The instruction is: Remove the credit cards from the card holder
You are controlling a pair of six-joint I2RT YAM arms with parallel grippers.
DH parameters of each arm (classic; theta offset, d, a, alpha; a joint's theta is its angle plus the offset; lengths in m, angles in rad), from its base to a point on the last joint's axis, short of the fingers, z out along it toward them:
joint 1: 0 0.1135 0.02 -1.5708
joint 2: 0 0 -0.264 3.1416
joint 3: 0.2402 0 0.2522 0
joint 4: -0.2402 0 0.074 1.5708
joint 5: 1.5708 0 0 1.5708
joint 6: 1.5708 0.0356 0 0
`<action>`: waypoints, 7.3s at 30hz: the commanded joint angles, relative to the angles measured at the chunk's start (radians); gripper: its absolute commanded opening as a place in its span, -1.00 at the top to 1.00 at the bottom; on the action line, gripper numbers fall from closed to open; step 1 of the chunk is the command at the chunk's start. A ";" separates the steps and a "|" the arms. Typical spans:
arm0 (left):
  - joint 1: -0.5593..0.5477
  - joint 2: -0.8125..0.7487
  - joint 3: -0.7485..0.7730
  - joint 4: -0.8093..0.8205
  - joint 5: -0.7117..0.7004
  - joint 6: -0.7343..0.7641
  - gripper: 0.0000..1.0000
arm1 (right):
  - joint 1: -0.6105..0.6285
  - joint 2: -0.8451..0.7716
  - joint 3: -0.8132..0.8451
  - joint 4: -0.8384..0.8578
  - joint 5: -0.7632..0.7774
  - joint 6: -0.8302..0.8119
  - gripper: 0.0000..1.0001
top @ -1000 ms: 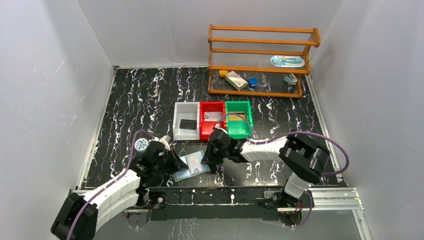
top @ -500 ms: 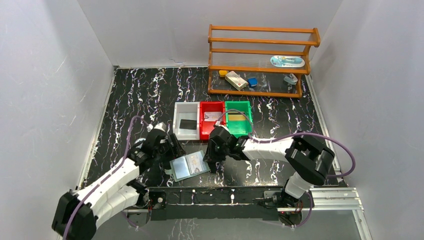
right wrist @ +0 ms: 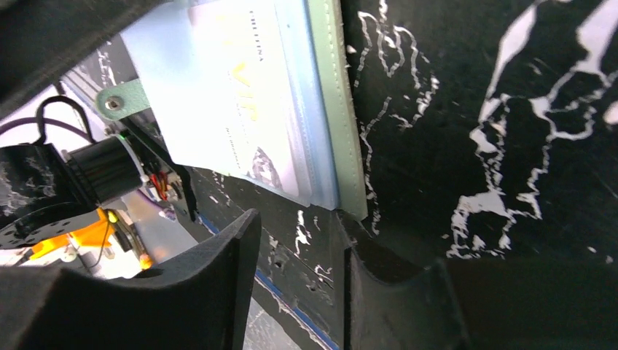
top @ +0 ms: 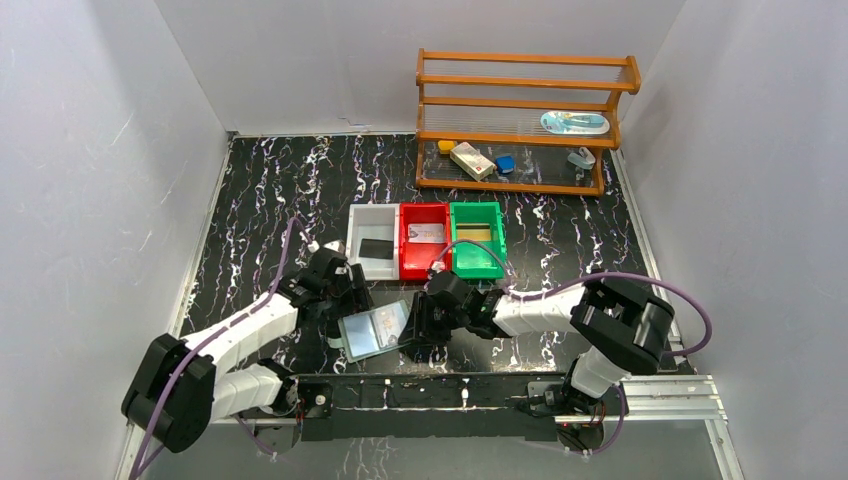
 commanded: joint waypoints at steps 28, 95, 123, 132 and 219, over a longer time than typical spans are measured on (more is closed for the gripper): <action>-0.263 -0.183 -0.114 0.156 0.218 -0.192 -0.10 | -0.229 -0.216 0.060 -0.178 0.010 -0.126 -0.17; -0.288 0.301 0.084 -0.002 0.072 0.125 0.28 | -0.032 -0.029 0.048 -0.182 0.303 -0.049 0.73; -0.293 0.317 0.061 -0.014 0.046 0.096 0.39 | -0.061 -0.162 -0.051 -0.195 0.342 -0.037 0.90; -0.293 0.234 0.080 -0.039 0.041 0.089 0.22 | -0.097 -0.186 -0.078 -0.175 0.297 -0.046 0.89; -0.293 0.274 -0.022 0.236 0.221 -0.007 0.75 | -0.207 0.012 -0.411 0.653 0.000 0.011 0.38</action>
